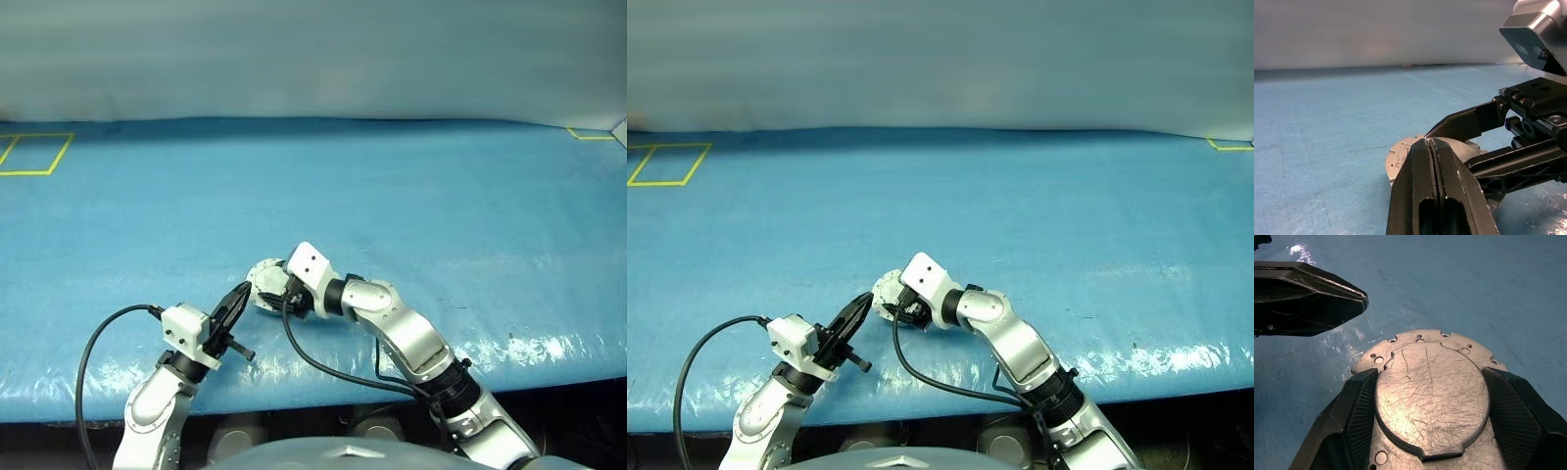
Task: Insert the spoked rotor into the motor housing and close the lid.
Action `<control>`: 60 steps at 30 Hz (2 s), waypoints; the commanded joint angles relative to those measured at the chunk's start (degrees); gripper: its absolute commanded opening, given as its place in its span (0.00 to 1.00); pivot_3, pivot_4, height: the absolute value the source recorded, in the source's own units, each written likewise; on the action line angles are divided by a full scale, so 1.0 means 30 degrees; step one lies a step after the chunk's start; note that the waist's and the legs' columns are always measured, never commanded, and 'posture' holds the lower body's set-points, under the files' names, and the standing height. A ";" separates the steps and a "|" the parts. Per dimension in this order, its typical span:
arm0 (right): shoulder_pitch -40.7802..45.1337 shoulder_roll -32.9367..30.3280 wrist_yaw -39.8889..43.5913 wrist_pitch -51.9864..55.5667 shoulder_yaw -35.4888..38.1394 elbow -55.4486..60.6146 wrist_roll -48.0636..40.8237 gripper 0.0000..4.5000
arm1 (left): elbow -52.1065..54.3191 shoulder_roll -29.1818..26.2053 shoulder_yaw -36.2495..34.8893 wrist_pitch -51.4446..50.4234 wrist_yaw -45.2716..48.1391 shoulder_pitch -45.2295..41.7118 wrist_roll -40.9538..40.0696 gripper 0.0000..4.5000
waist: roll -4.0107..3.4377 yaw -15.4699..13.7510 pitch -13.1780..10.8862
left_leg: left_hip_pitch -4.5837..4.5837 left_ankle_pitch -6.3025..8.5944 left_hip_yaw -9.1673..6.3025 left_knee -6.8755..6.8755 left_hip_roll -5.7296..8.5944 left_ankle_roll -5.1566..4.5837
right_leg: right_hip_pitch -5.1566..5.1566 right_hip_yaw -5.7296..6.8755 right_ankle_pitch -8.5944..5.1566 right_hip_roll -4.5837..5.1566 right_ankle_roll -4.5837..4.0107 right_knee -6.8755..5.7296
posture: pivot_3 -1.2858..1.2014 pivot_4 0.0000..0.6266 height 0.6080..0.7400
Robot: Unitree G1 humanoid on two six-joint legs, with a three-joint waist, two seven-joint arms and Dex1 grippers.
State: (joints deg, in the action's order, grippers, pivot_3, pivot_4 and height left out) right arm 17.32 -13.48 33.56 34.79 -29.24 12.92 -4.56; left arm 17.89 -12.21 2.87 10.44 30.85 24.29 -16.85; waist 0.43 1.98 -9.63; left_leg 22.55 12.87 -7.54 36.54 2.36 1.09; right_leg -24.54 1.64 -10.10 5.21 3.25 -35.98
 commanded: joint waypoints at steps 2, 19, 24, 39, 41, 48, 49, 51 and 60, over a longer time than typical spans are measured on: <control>0.0342 -0.0781 0.0962 0.0119 -0.0688 -0.0554 0.0424 0.67 | 0.0255 -0.0088 0.0025 0.0131 -0.0013 -0.0029 -0.0089 0.00 | 0.0000 -0.0012 0.0000 | 0.0001 0.0000 0.0000 -0.0008 0.0004 -0.0001 | 0.0000 0.0000 0.0000 0.0003 0.0000 0.0007 | 0.52 0.24 1.00; 0.0230 -0.0393 0.0639 -0.1408 -0.0358 -0.2018 0.0701 0.67 | 0.0414 -0.0259 -0.0102 -0.0986 -0.0560 0.0100 -0.0148 0.00 | -0.0010 -0.0047 0.0014 | -0.0017 0.0000 0.0001 -0.0018 -0.0006 0.0000 | 0.0008 0.0004 -0.0002 -0.0002 -0.0003 0.0010 | 0.52 0.24 1.00; 0.0220 -0.0347 0.0667 -0.1414 -0.0365 -0.2114 0.0808 0.67 | 0.0438 -0.0327 -0.0150 -0.1433 -0.0510 -0.0059 -0.0412 0.00 | -0.0019 0.0018 0.0019 | -0.0023 0.0000 0.0000 -0.0018 -0.0020 0.0001 | 0.0005 0.0014 -0.0003 -0.0008 -0.0003 0.0006 | 0.52 0.24 1.00; 0.0226 -0.0626 0.0994 -0.0650 -0.0232 -0.1674 0.0750 0.67 | 0.3038 -0.2295 -0.4345 -1.5728 -0.4426 -0.5417 -0.8668 0.00 | -0.0010 0.0016 0.0033 | -0.0024 -0.0004 -0.0034 -0.0006 -0.0002 0.0000 | 0.0025 0.0028 0.0003 -0.0016 0.0005 -0.0005 | 0.52 0.24 1.00; 0.0174 -0.0619 0.0915 -0.0598 -0.0225 -0.1607 0.0772 0.67 | 0.3117 -0.3045 -0.4472 -1.7445 -0.3959 -0.6007 -1.0149 0.00 | -0.0010 0.0018 0.0034 | -0.0023 -0.0005 -0.0032 -0.0008 0.0005 0.0000 | 0.0028 0.0022 0.0006 -0.0016 0.0009 -0.0004 | 0.52 0.24 1.00; 0.0037 -0.0515 0.0660 -0.0479 -0.0218 -0.1466 0.0789 0.67 | 0.2345 -0.5110 -0.4229 -2.0397 -0.2912 -0.7089 -1.1489 0.00 | -0.0011 0.0001 0.0034 | -0.0033 -0.0006 -0.0032 -0.0012 0.0004 0.0003 | 0.0030 0.0016 0.0002 -0.0020 0.0002 -0.0007 | 0.52 0.24 1.00; 0.0018 -0.0506 0.0635 -0.0451 -0.0214 -0.1433 0.0789 0.67 | 0.2210 -0.5235 -0.4242 -2.0598 -0.2902 -0.7155 -1.1463 0.00 | -0.0011 -0.0002 0.0034 | -0.0035 -0.0007 -0.0033 -0.0011 0.0003 0.0003 | 0.0031 0.0016 0.0002 -0.0020 0.0002 -0.0007 | 0.52 0.24 1.00; -0.0005 -0.0482 0.0586 -0.0423 -0.0179 -0.1426 0.0756 0.67 | 0.1995 -0.5438 -0.4124 -2.0867 -0.2791 -0.7217 -1.1295 0.00 | -0.0011 -0.0002 0.0034 | -0.0037 -0.0007 -0.0031 -0.0012 0.0004 0.0005 | 0.0033 0.0013 0.0002 -0.0020 0.0001 -0.0007 | 0.52 0.24 1.00; 0.0004 -0.0432 0.0559 -0.0410 -0.0225 -0.1496 0.0775 0.67 | 0.0568 -0.5597 -0.3185 -2.0950 -0.1841 -0.7669 -1.0168 0.00 | -0.0013 -0.0048 0.0038 | -0.0041 -0.0007 -0.0030 -0.0024 0.0002 0.0006 | 0.0031 0.0011 -0.0001 -0.0019 -0.0005 -0.0004 | 0.52 0.24 1.00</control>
State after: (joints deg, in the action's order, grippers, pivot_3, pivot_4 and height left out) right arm 18.44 -14.33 35.57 31.61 -29.35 10.19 -3.32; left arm 20.48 -28.44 -7.30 -52.90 24.69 1.68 -48.50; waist 0.39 1.84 -9.52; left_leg 22.42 12.85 -7.63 36.47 2.36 1.11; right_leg -24.44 1.67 -10.10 5.15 3.24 -35.99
